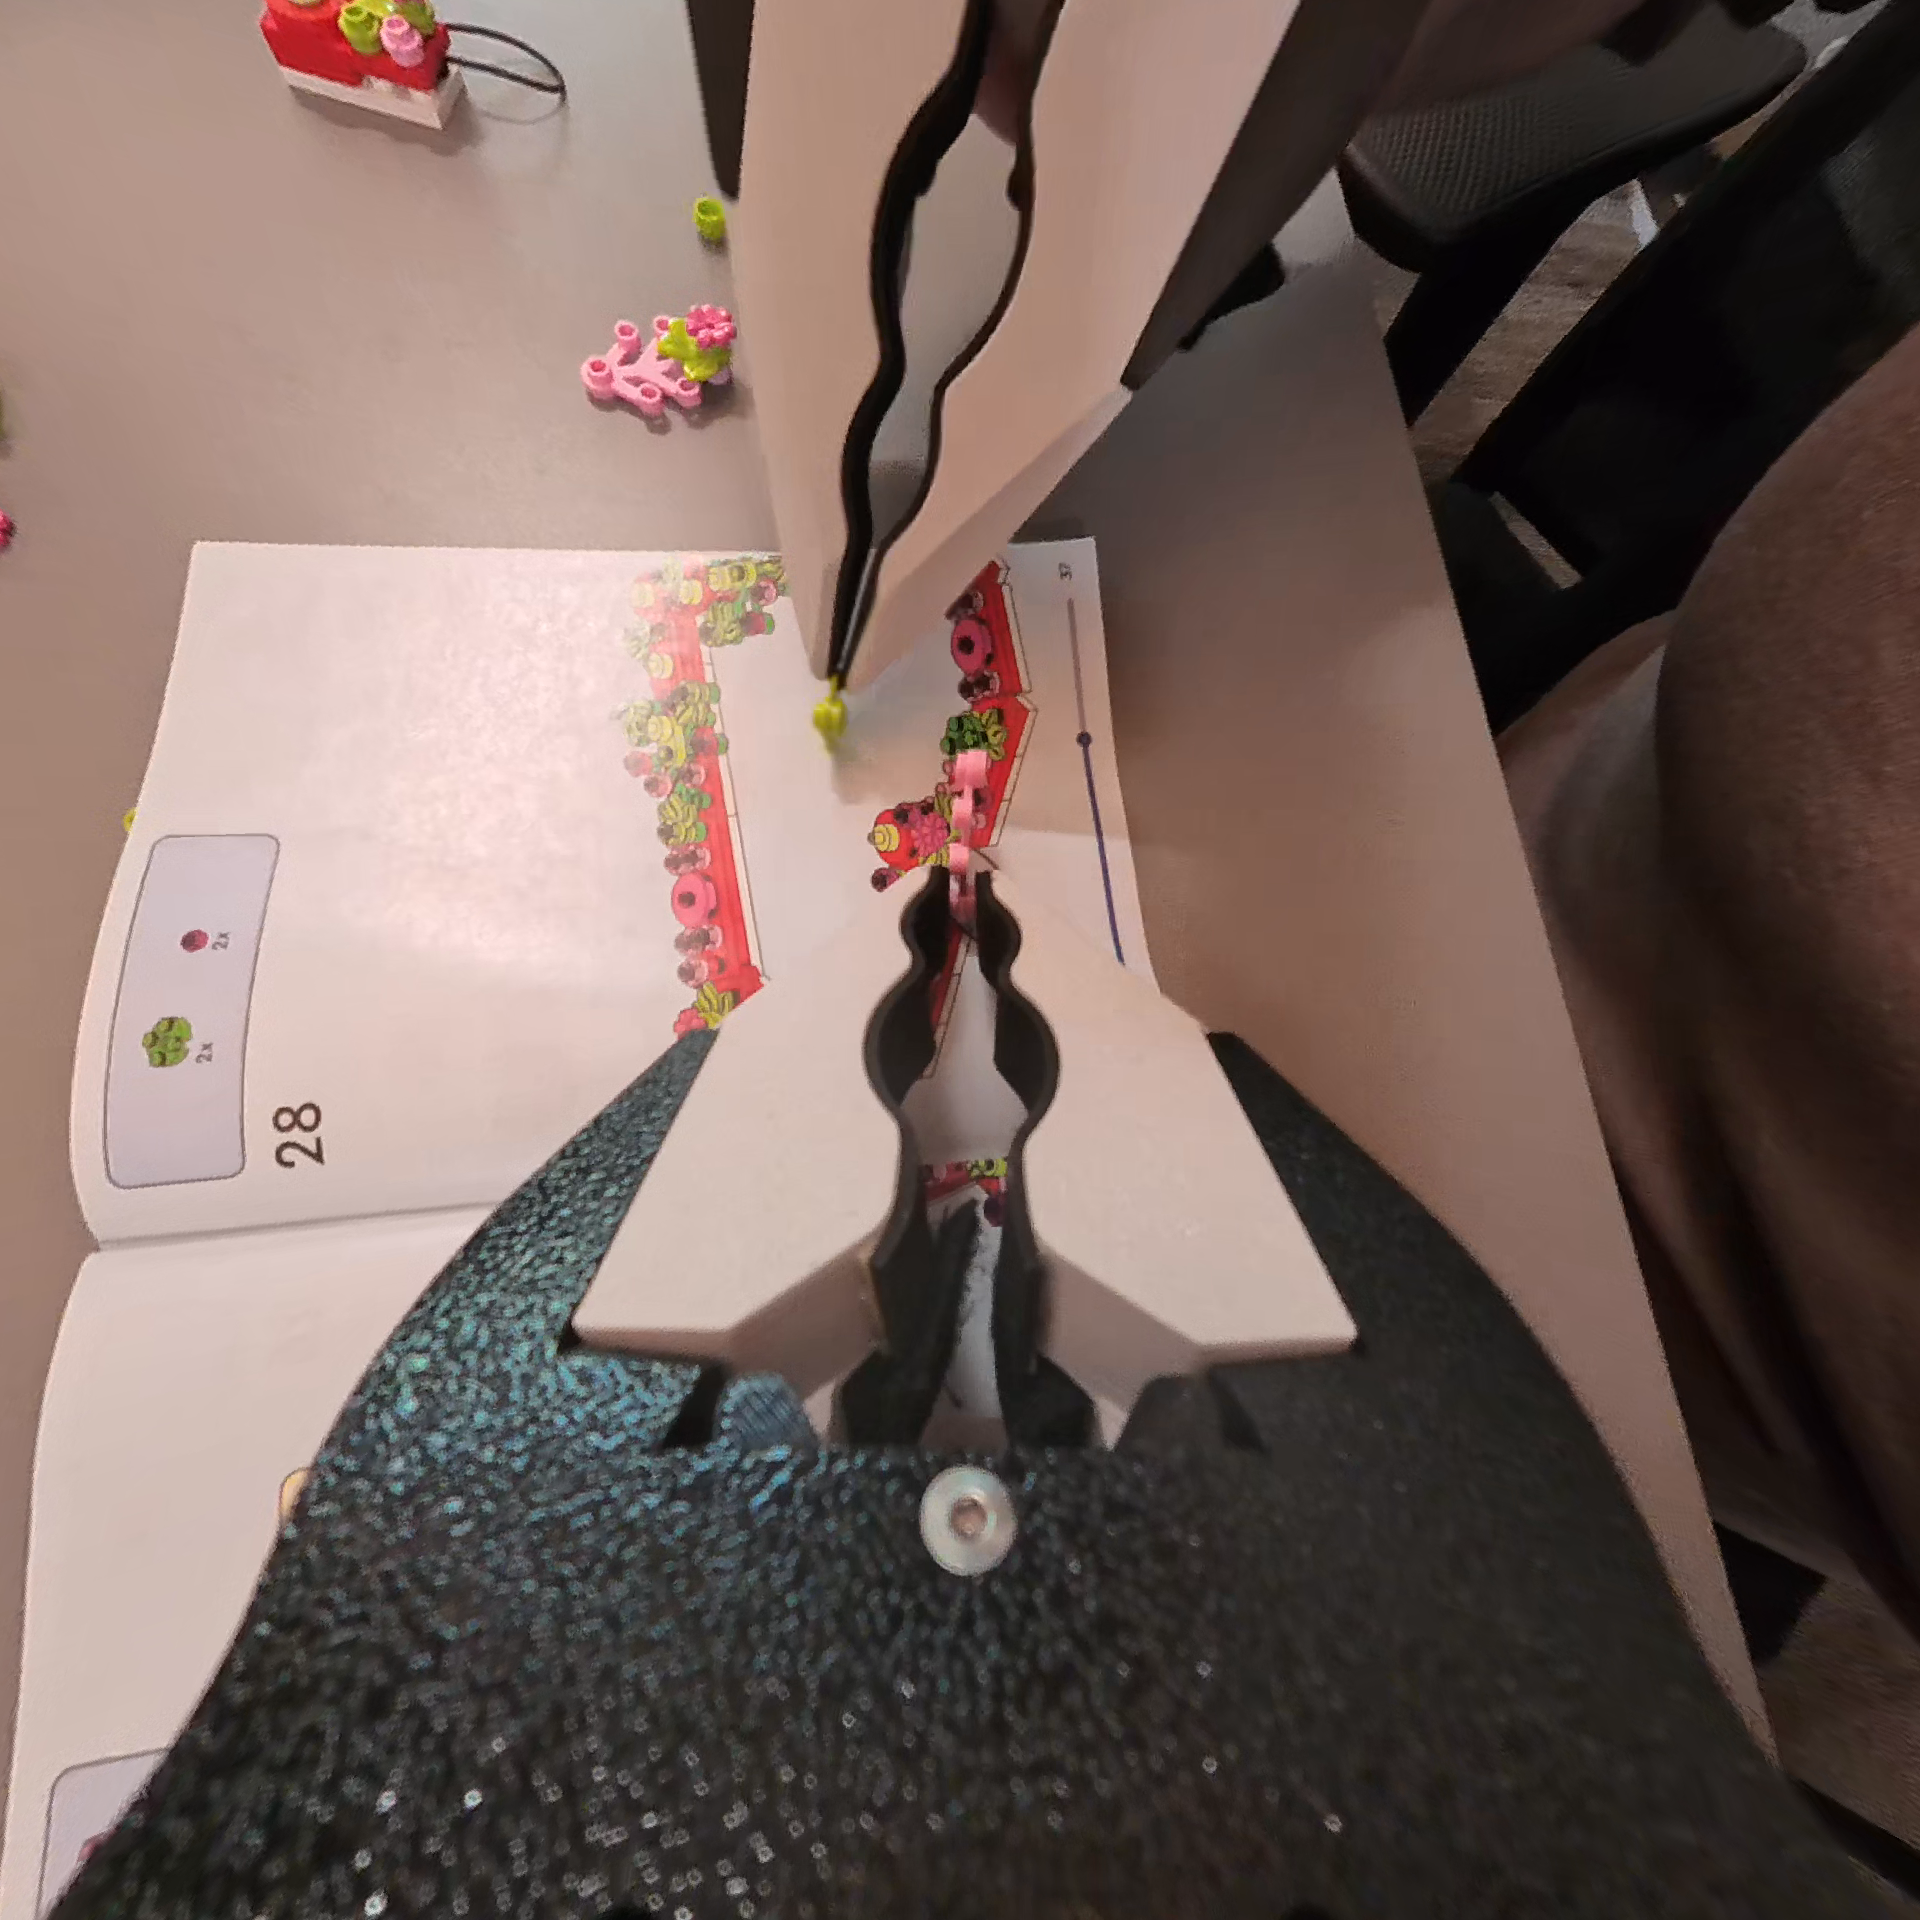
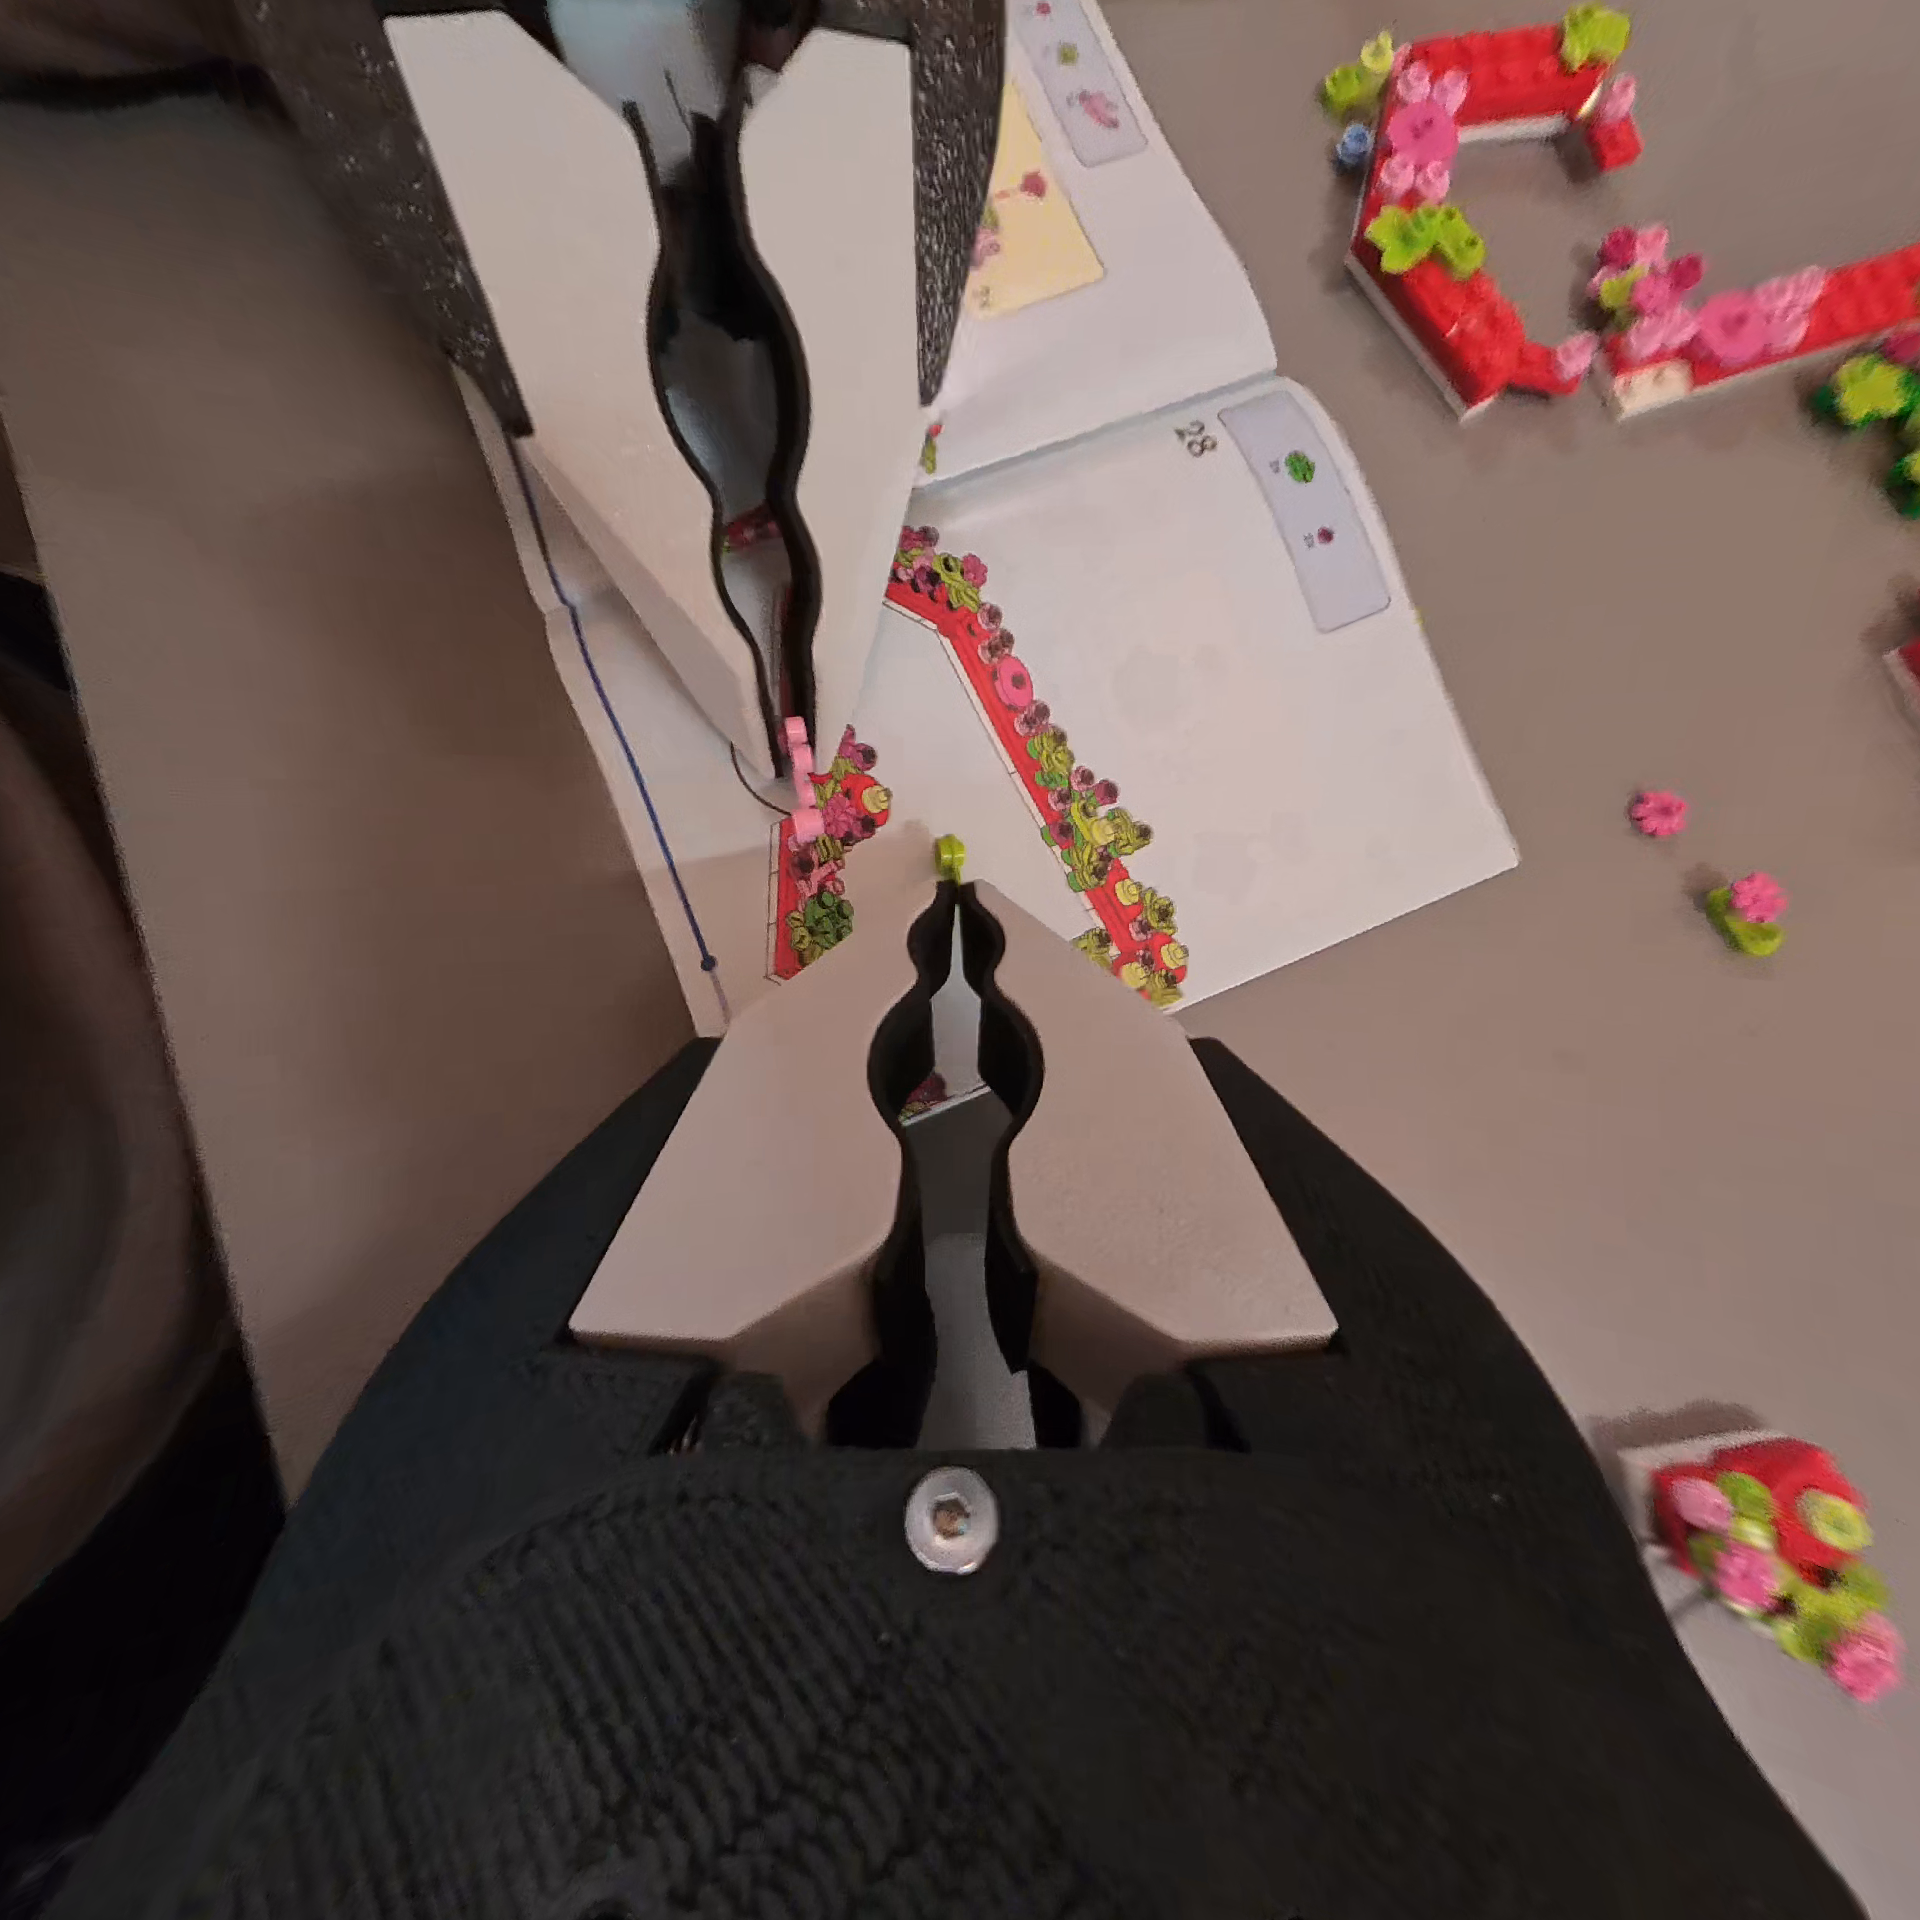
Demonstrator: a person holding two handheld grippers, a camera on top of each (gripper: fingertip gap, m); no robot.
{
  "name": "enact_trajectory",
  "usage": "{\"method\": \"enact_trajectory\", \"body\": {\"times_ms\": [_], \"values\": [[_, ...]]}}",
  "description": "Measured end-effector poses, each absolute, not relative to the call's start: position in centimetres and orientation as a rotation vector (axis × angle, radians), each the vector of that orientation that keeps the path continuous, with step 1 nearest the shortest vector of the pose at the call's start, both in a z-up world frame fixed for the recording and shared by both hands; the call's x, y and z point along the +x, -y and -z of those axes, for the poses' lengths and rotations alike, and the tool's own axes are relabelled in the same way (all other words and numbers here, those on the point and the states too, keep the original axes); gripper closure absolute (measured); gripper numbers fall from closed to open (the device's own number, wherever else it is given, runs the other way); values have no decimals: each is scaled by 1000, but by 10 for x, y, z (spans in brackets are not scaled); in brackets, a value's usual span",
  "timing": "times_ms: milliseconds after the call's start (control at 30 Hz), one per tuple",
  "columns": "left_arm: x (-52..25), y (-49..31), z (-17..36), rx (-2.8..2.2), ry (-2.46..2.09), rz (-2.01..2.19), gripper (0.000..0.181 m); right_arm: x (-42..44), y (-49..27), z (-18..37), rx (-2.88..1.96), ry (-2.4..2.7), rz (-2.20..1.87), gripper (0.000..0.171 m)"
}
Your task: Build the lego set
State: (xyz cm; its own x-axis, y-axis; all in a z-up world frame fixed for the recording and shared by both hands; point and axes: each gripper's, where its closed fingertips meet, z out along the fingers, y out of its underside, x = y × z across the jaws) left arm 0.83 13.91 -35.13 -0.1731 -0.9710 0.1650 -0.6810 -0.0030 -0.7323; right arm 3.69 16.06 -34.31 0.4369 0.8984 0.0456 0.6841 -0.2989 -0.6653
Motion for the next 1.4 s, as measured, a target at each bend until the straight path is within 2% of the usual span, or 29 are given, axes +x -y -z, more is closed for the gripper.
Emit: {"method": "enact_trajectory", "body": {"times_ms": [233, 433, 633, 900, 1267, 1400], "values": [[24, -160, 342, -1515, -1791, 812, 178, 52, -182, 318, -1696, 1389, 2, 171], [53, -183, 306, -1234, -1658, 572, 178, 69, -195, 292, -1411, 1366, 141, 171], [86, -195, 281, -1053, -1578, 577, 178, 99, -202, 266, -1216, 1296, -17, 171], [126, -205, 274, -833, -1572, 482, 178, 135, -207, 267, -1092, 1291, -153, 171], [136, -224, 311, -944, -1635, 316, 178, 153, -217, 284, -1133, 1325, -201, 171], [136, -230, 317, -967, -1646, 248, 178, 149, -220, 297, -1156, 1384, -101, 171]]}}
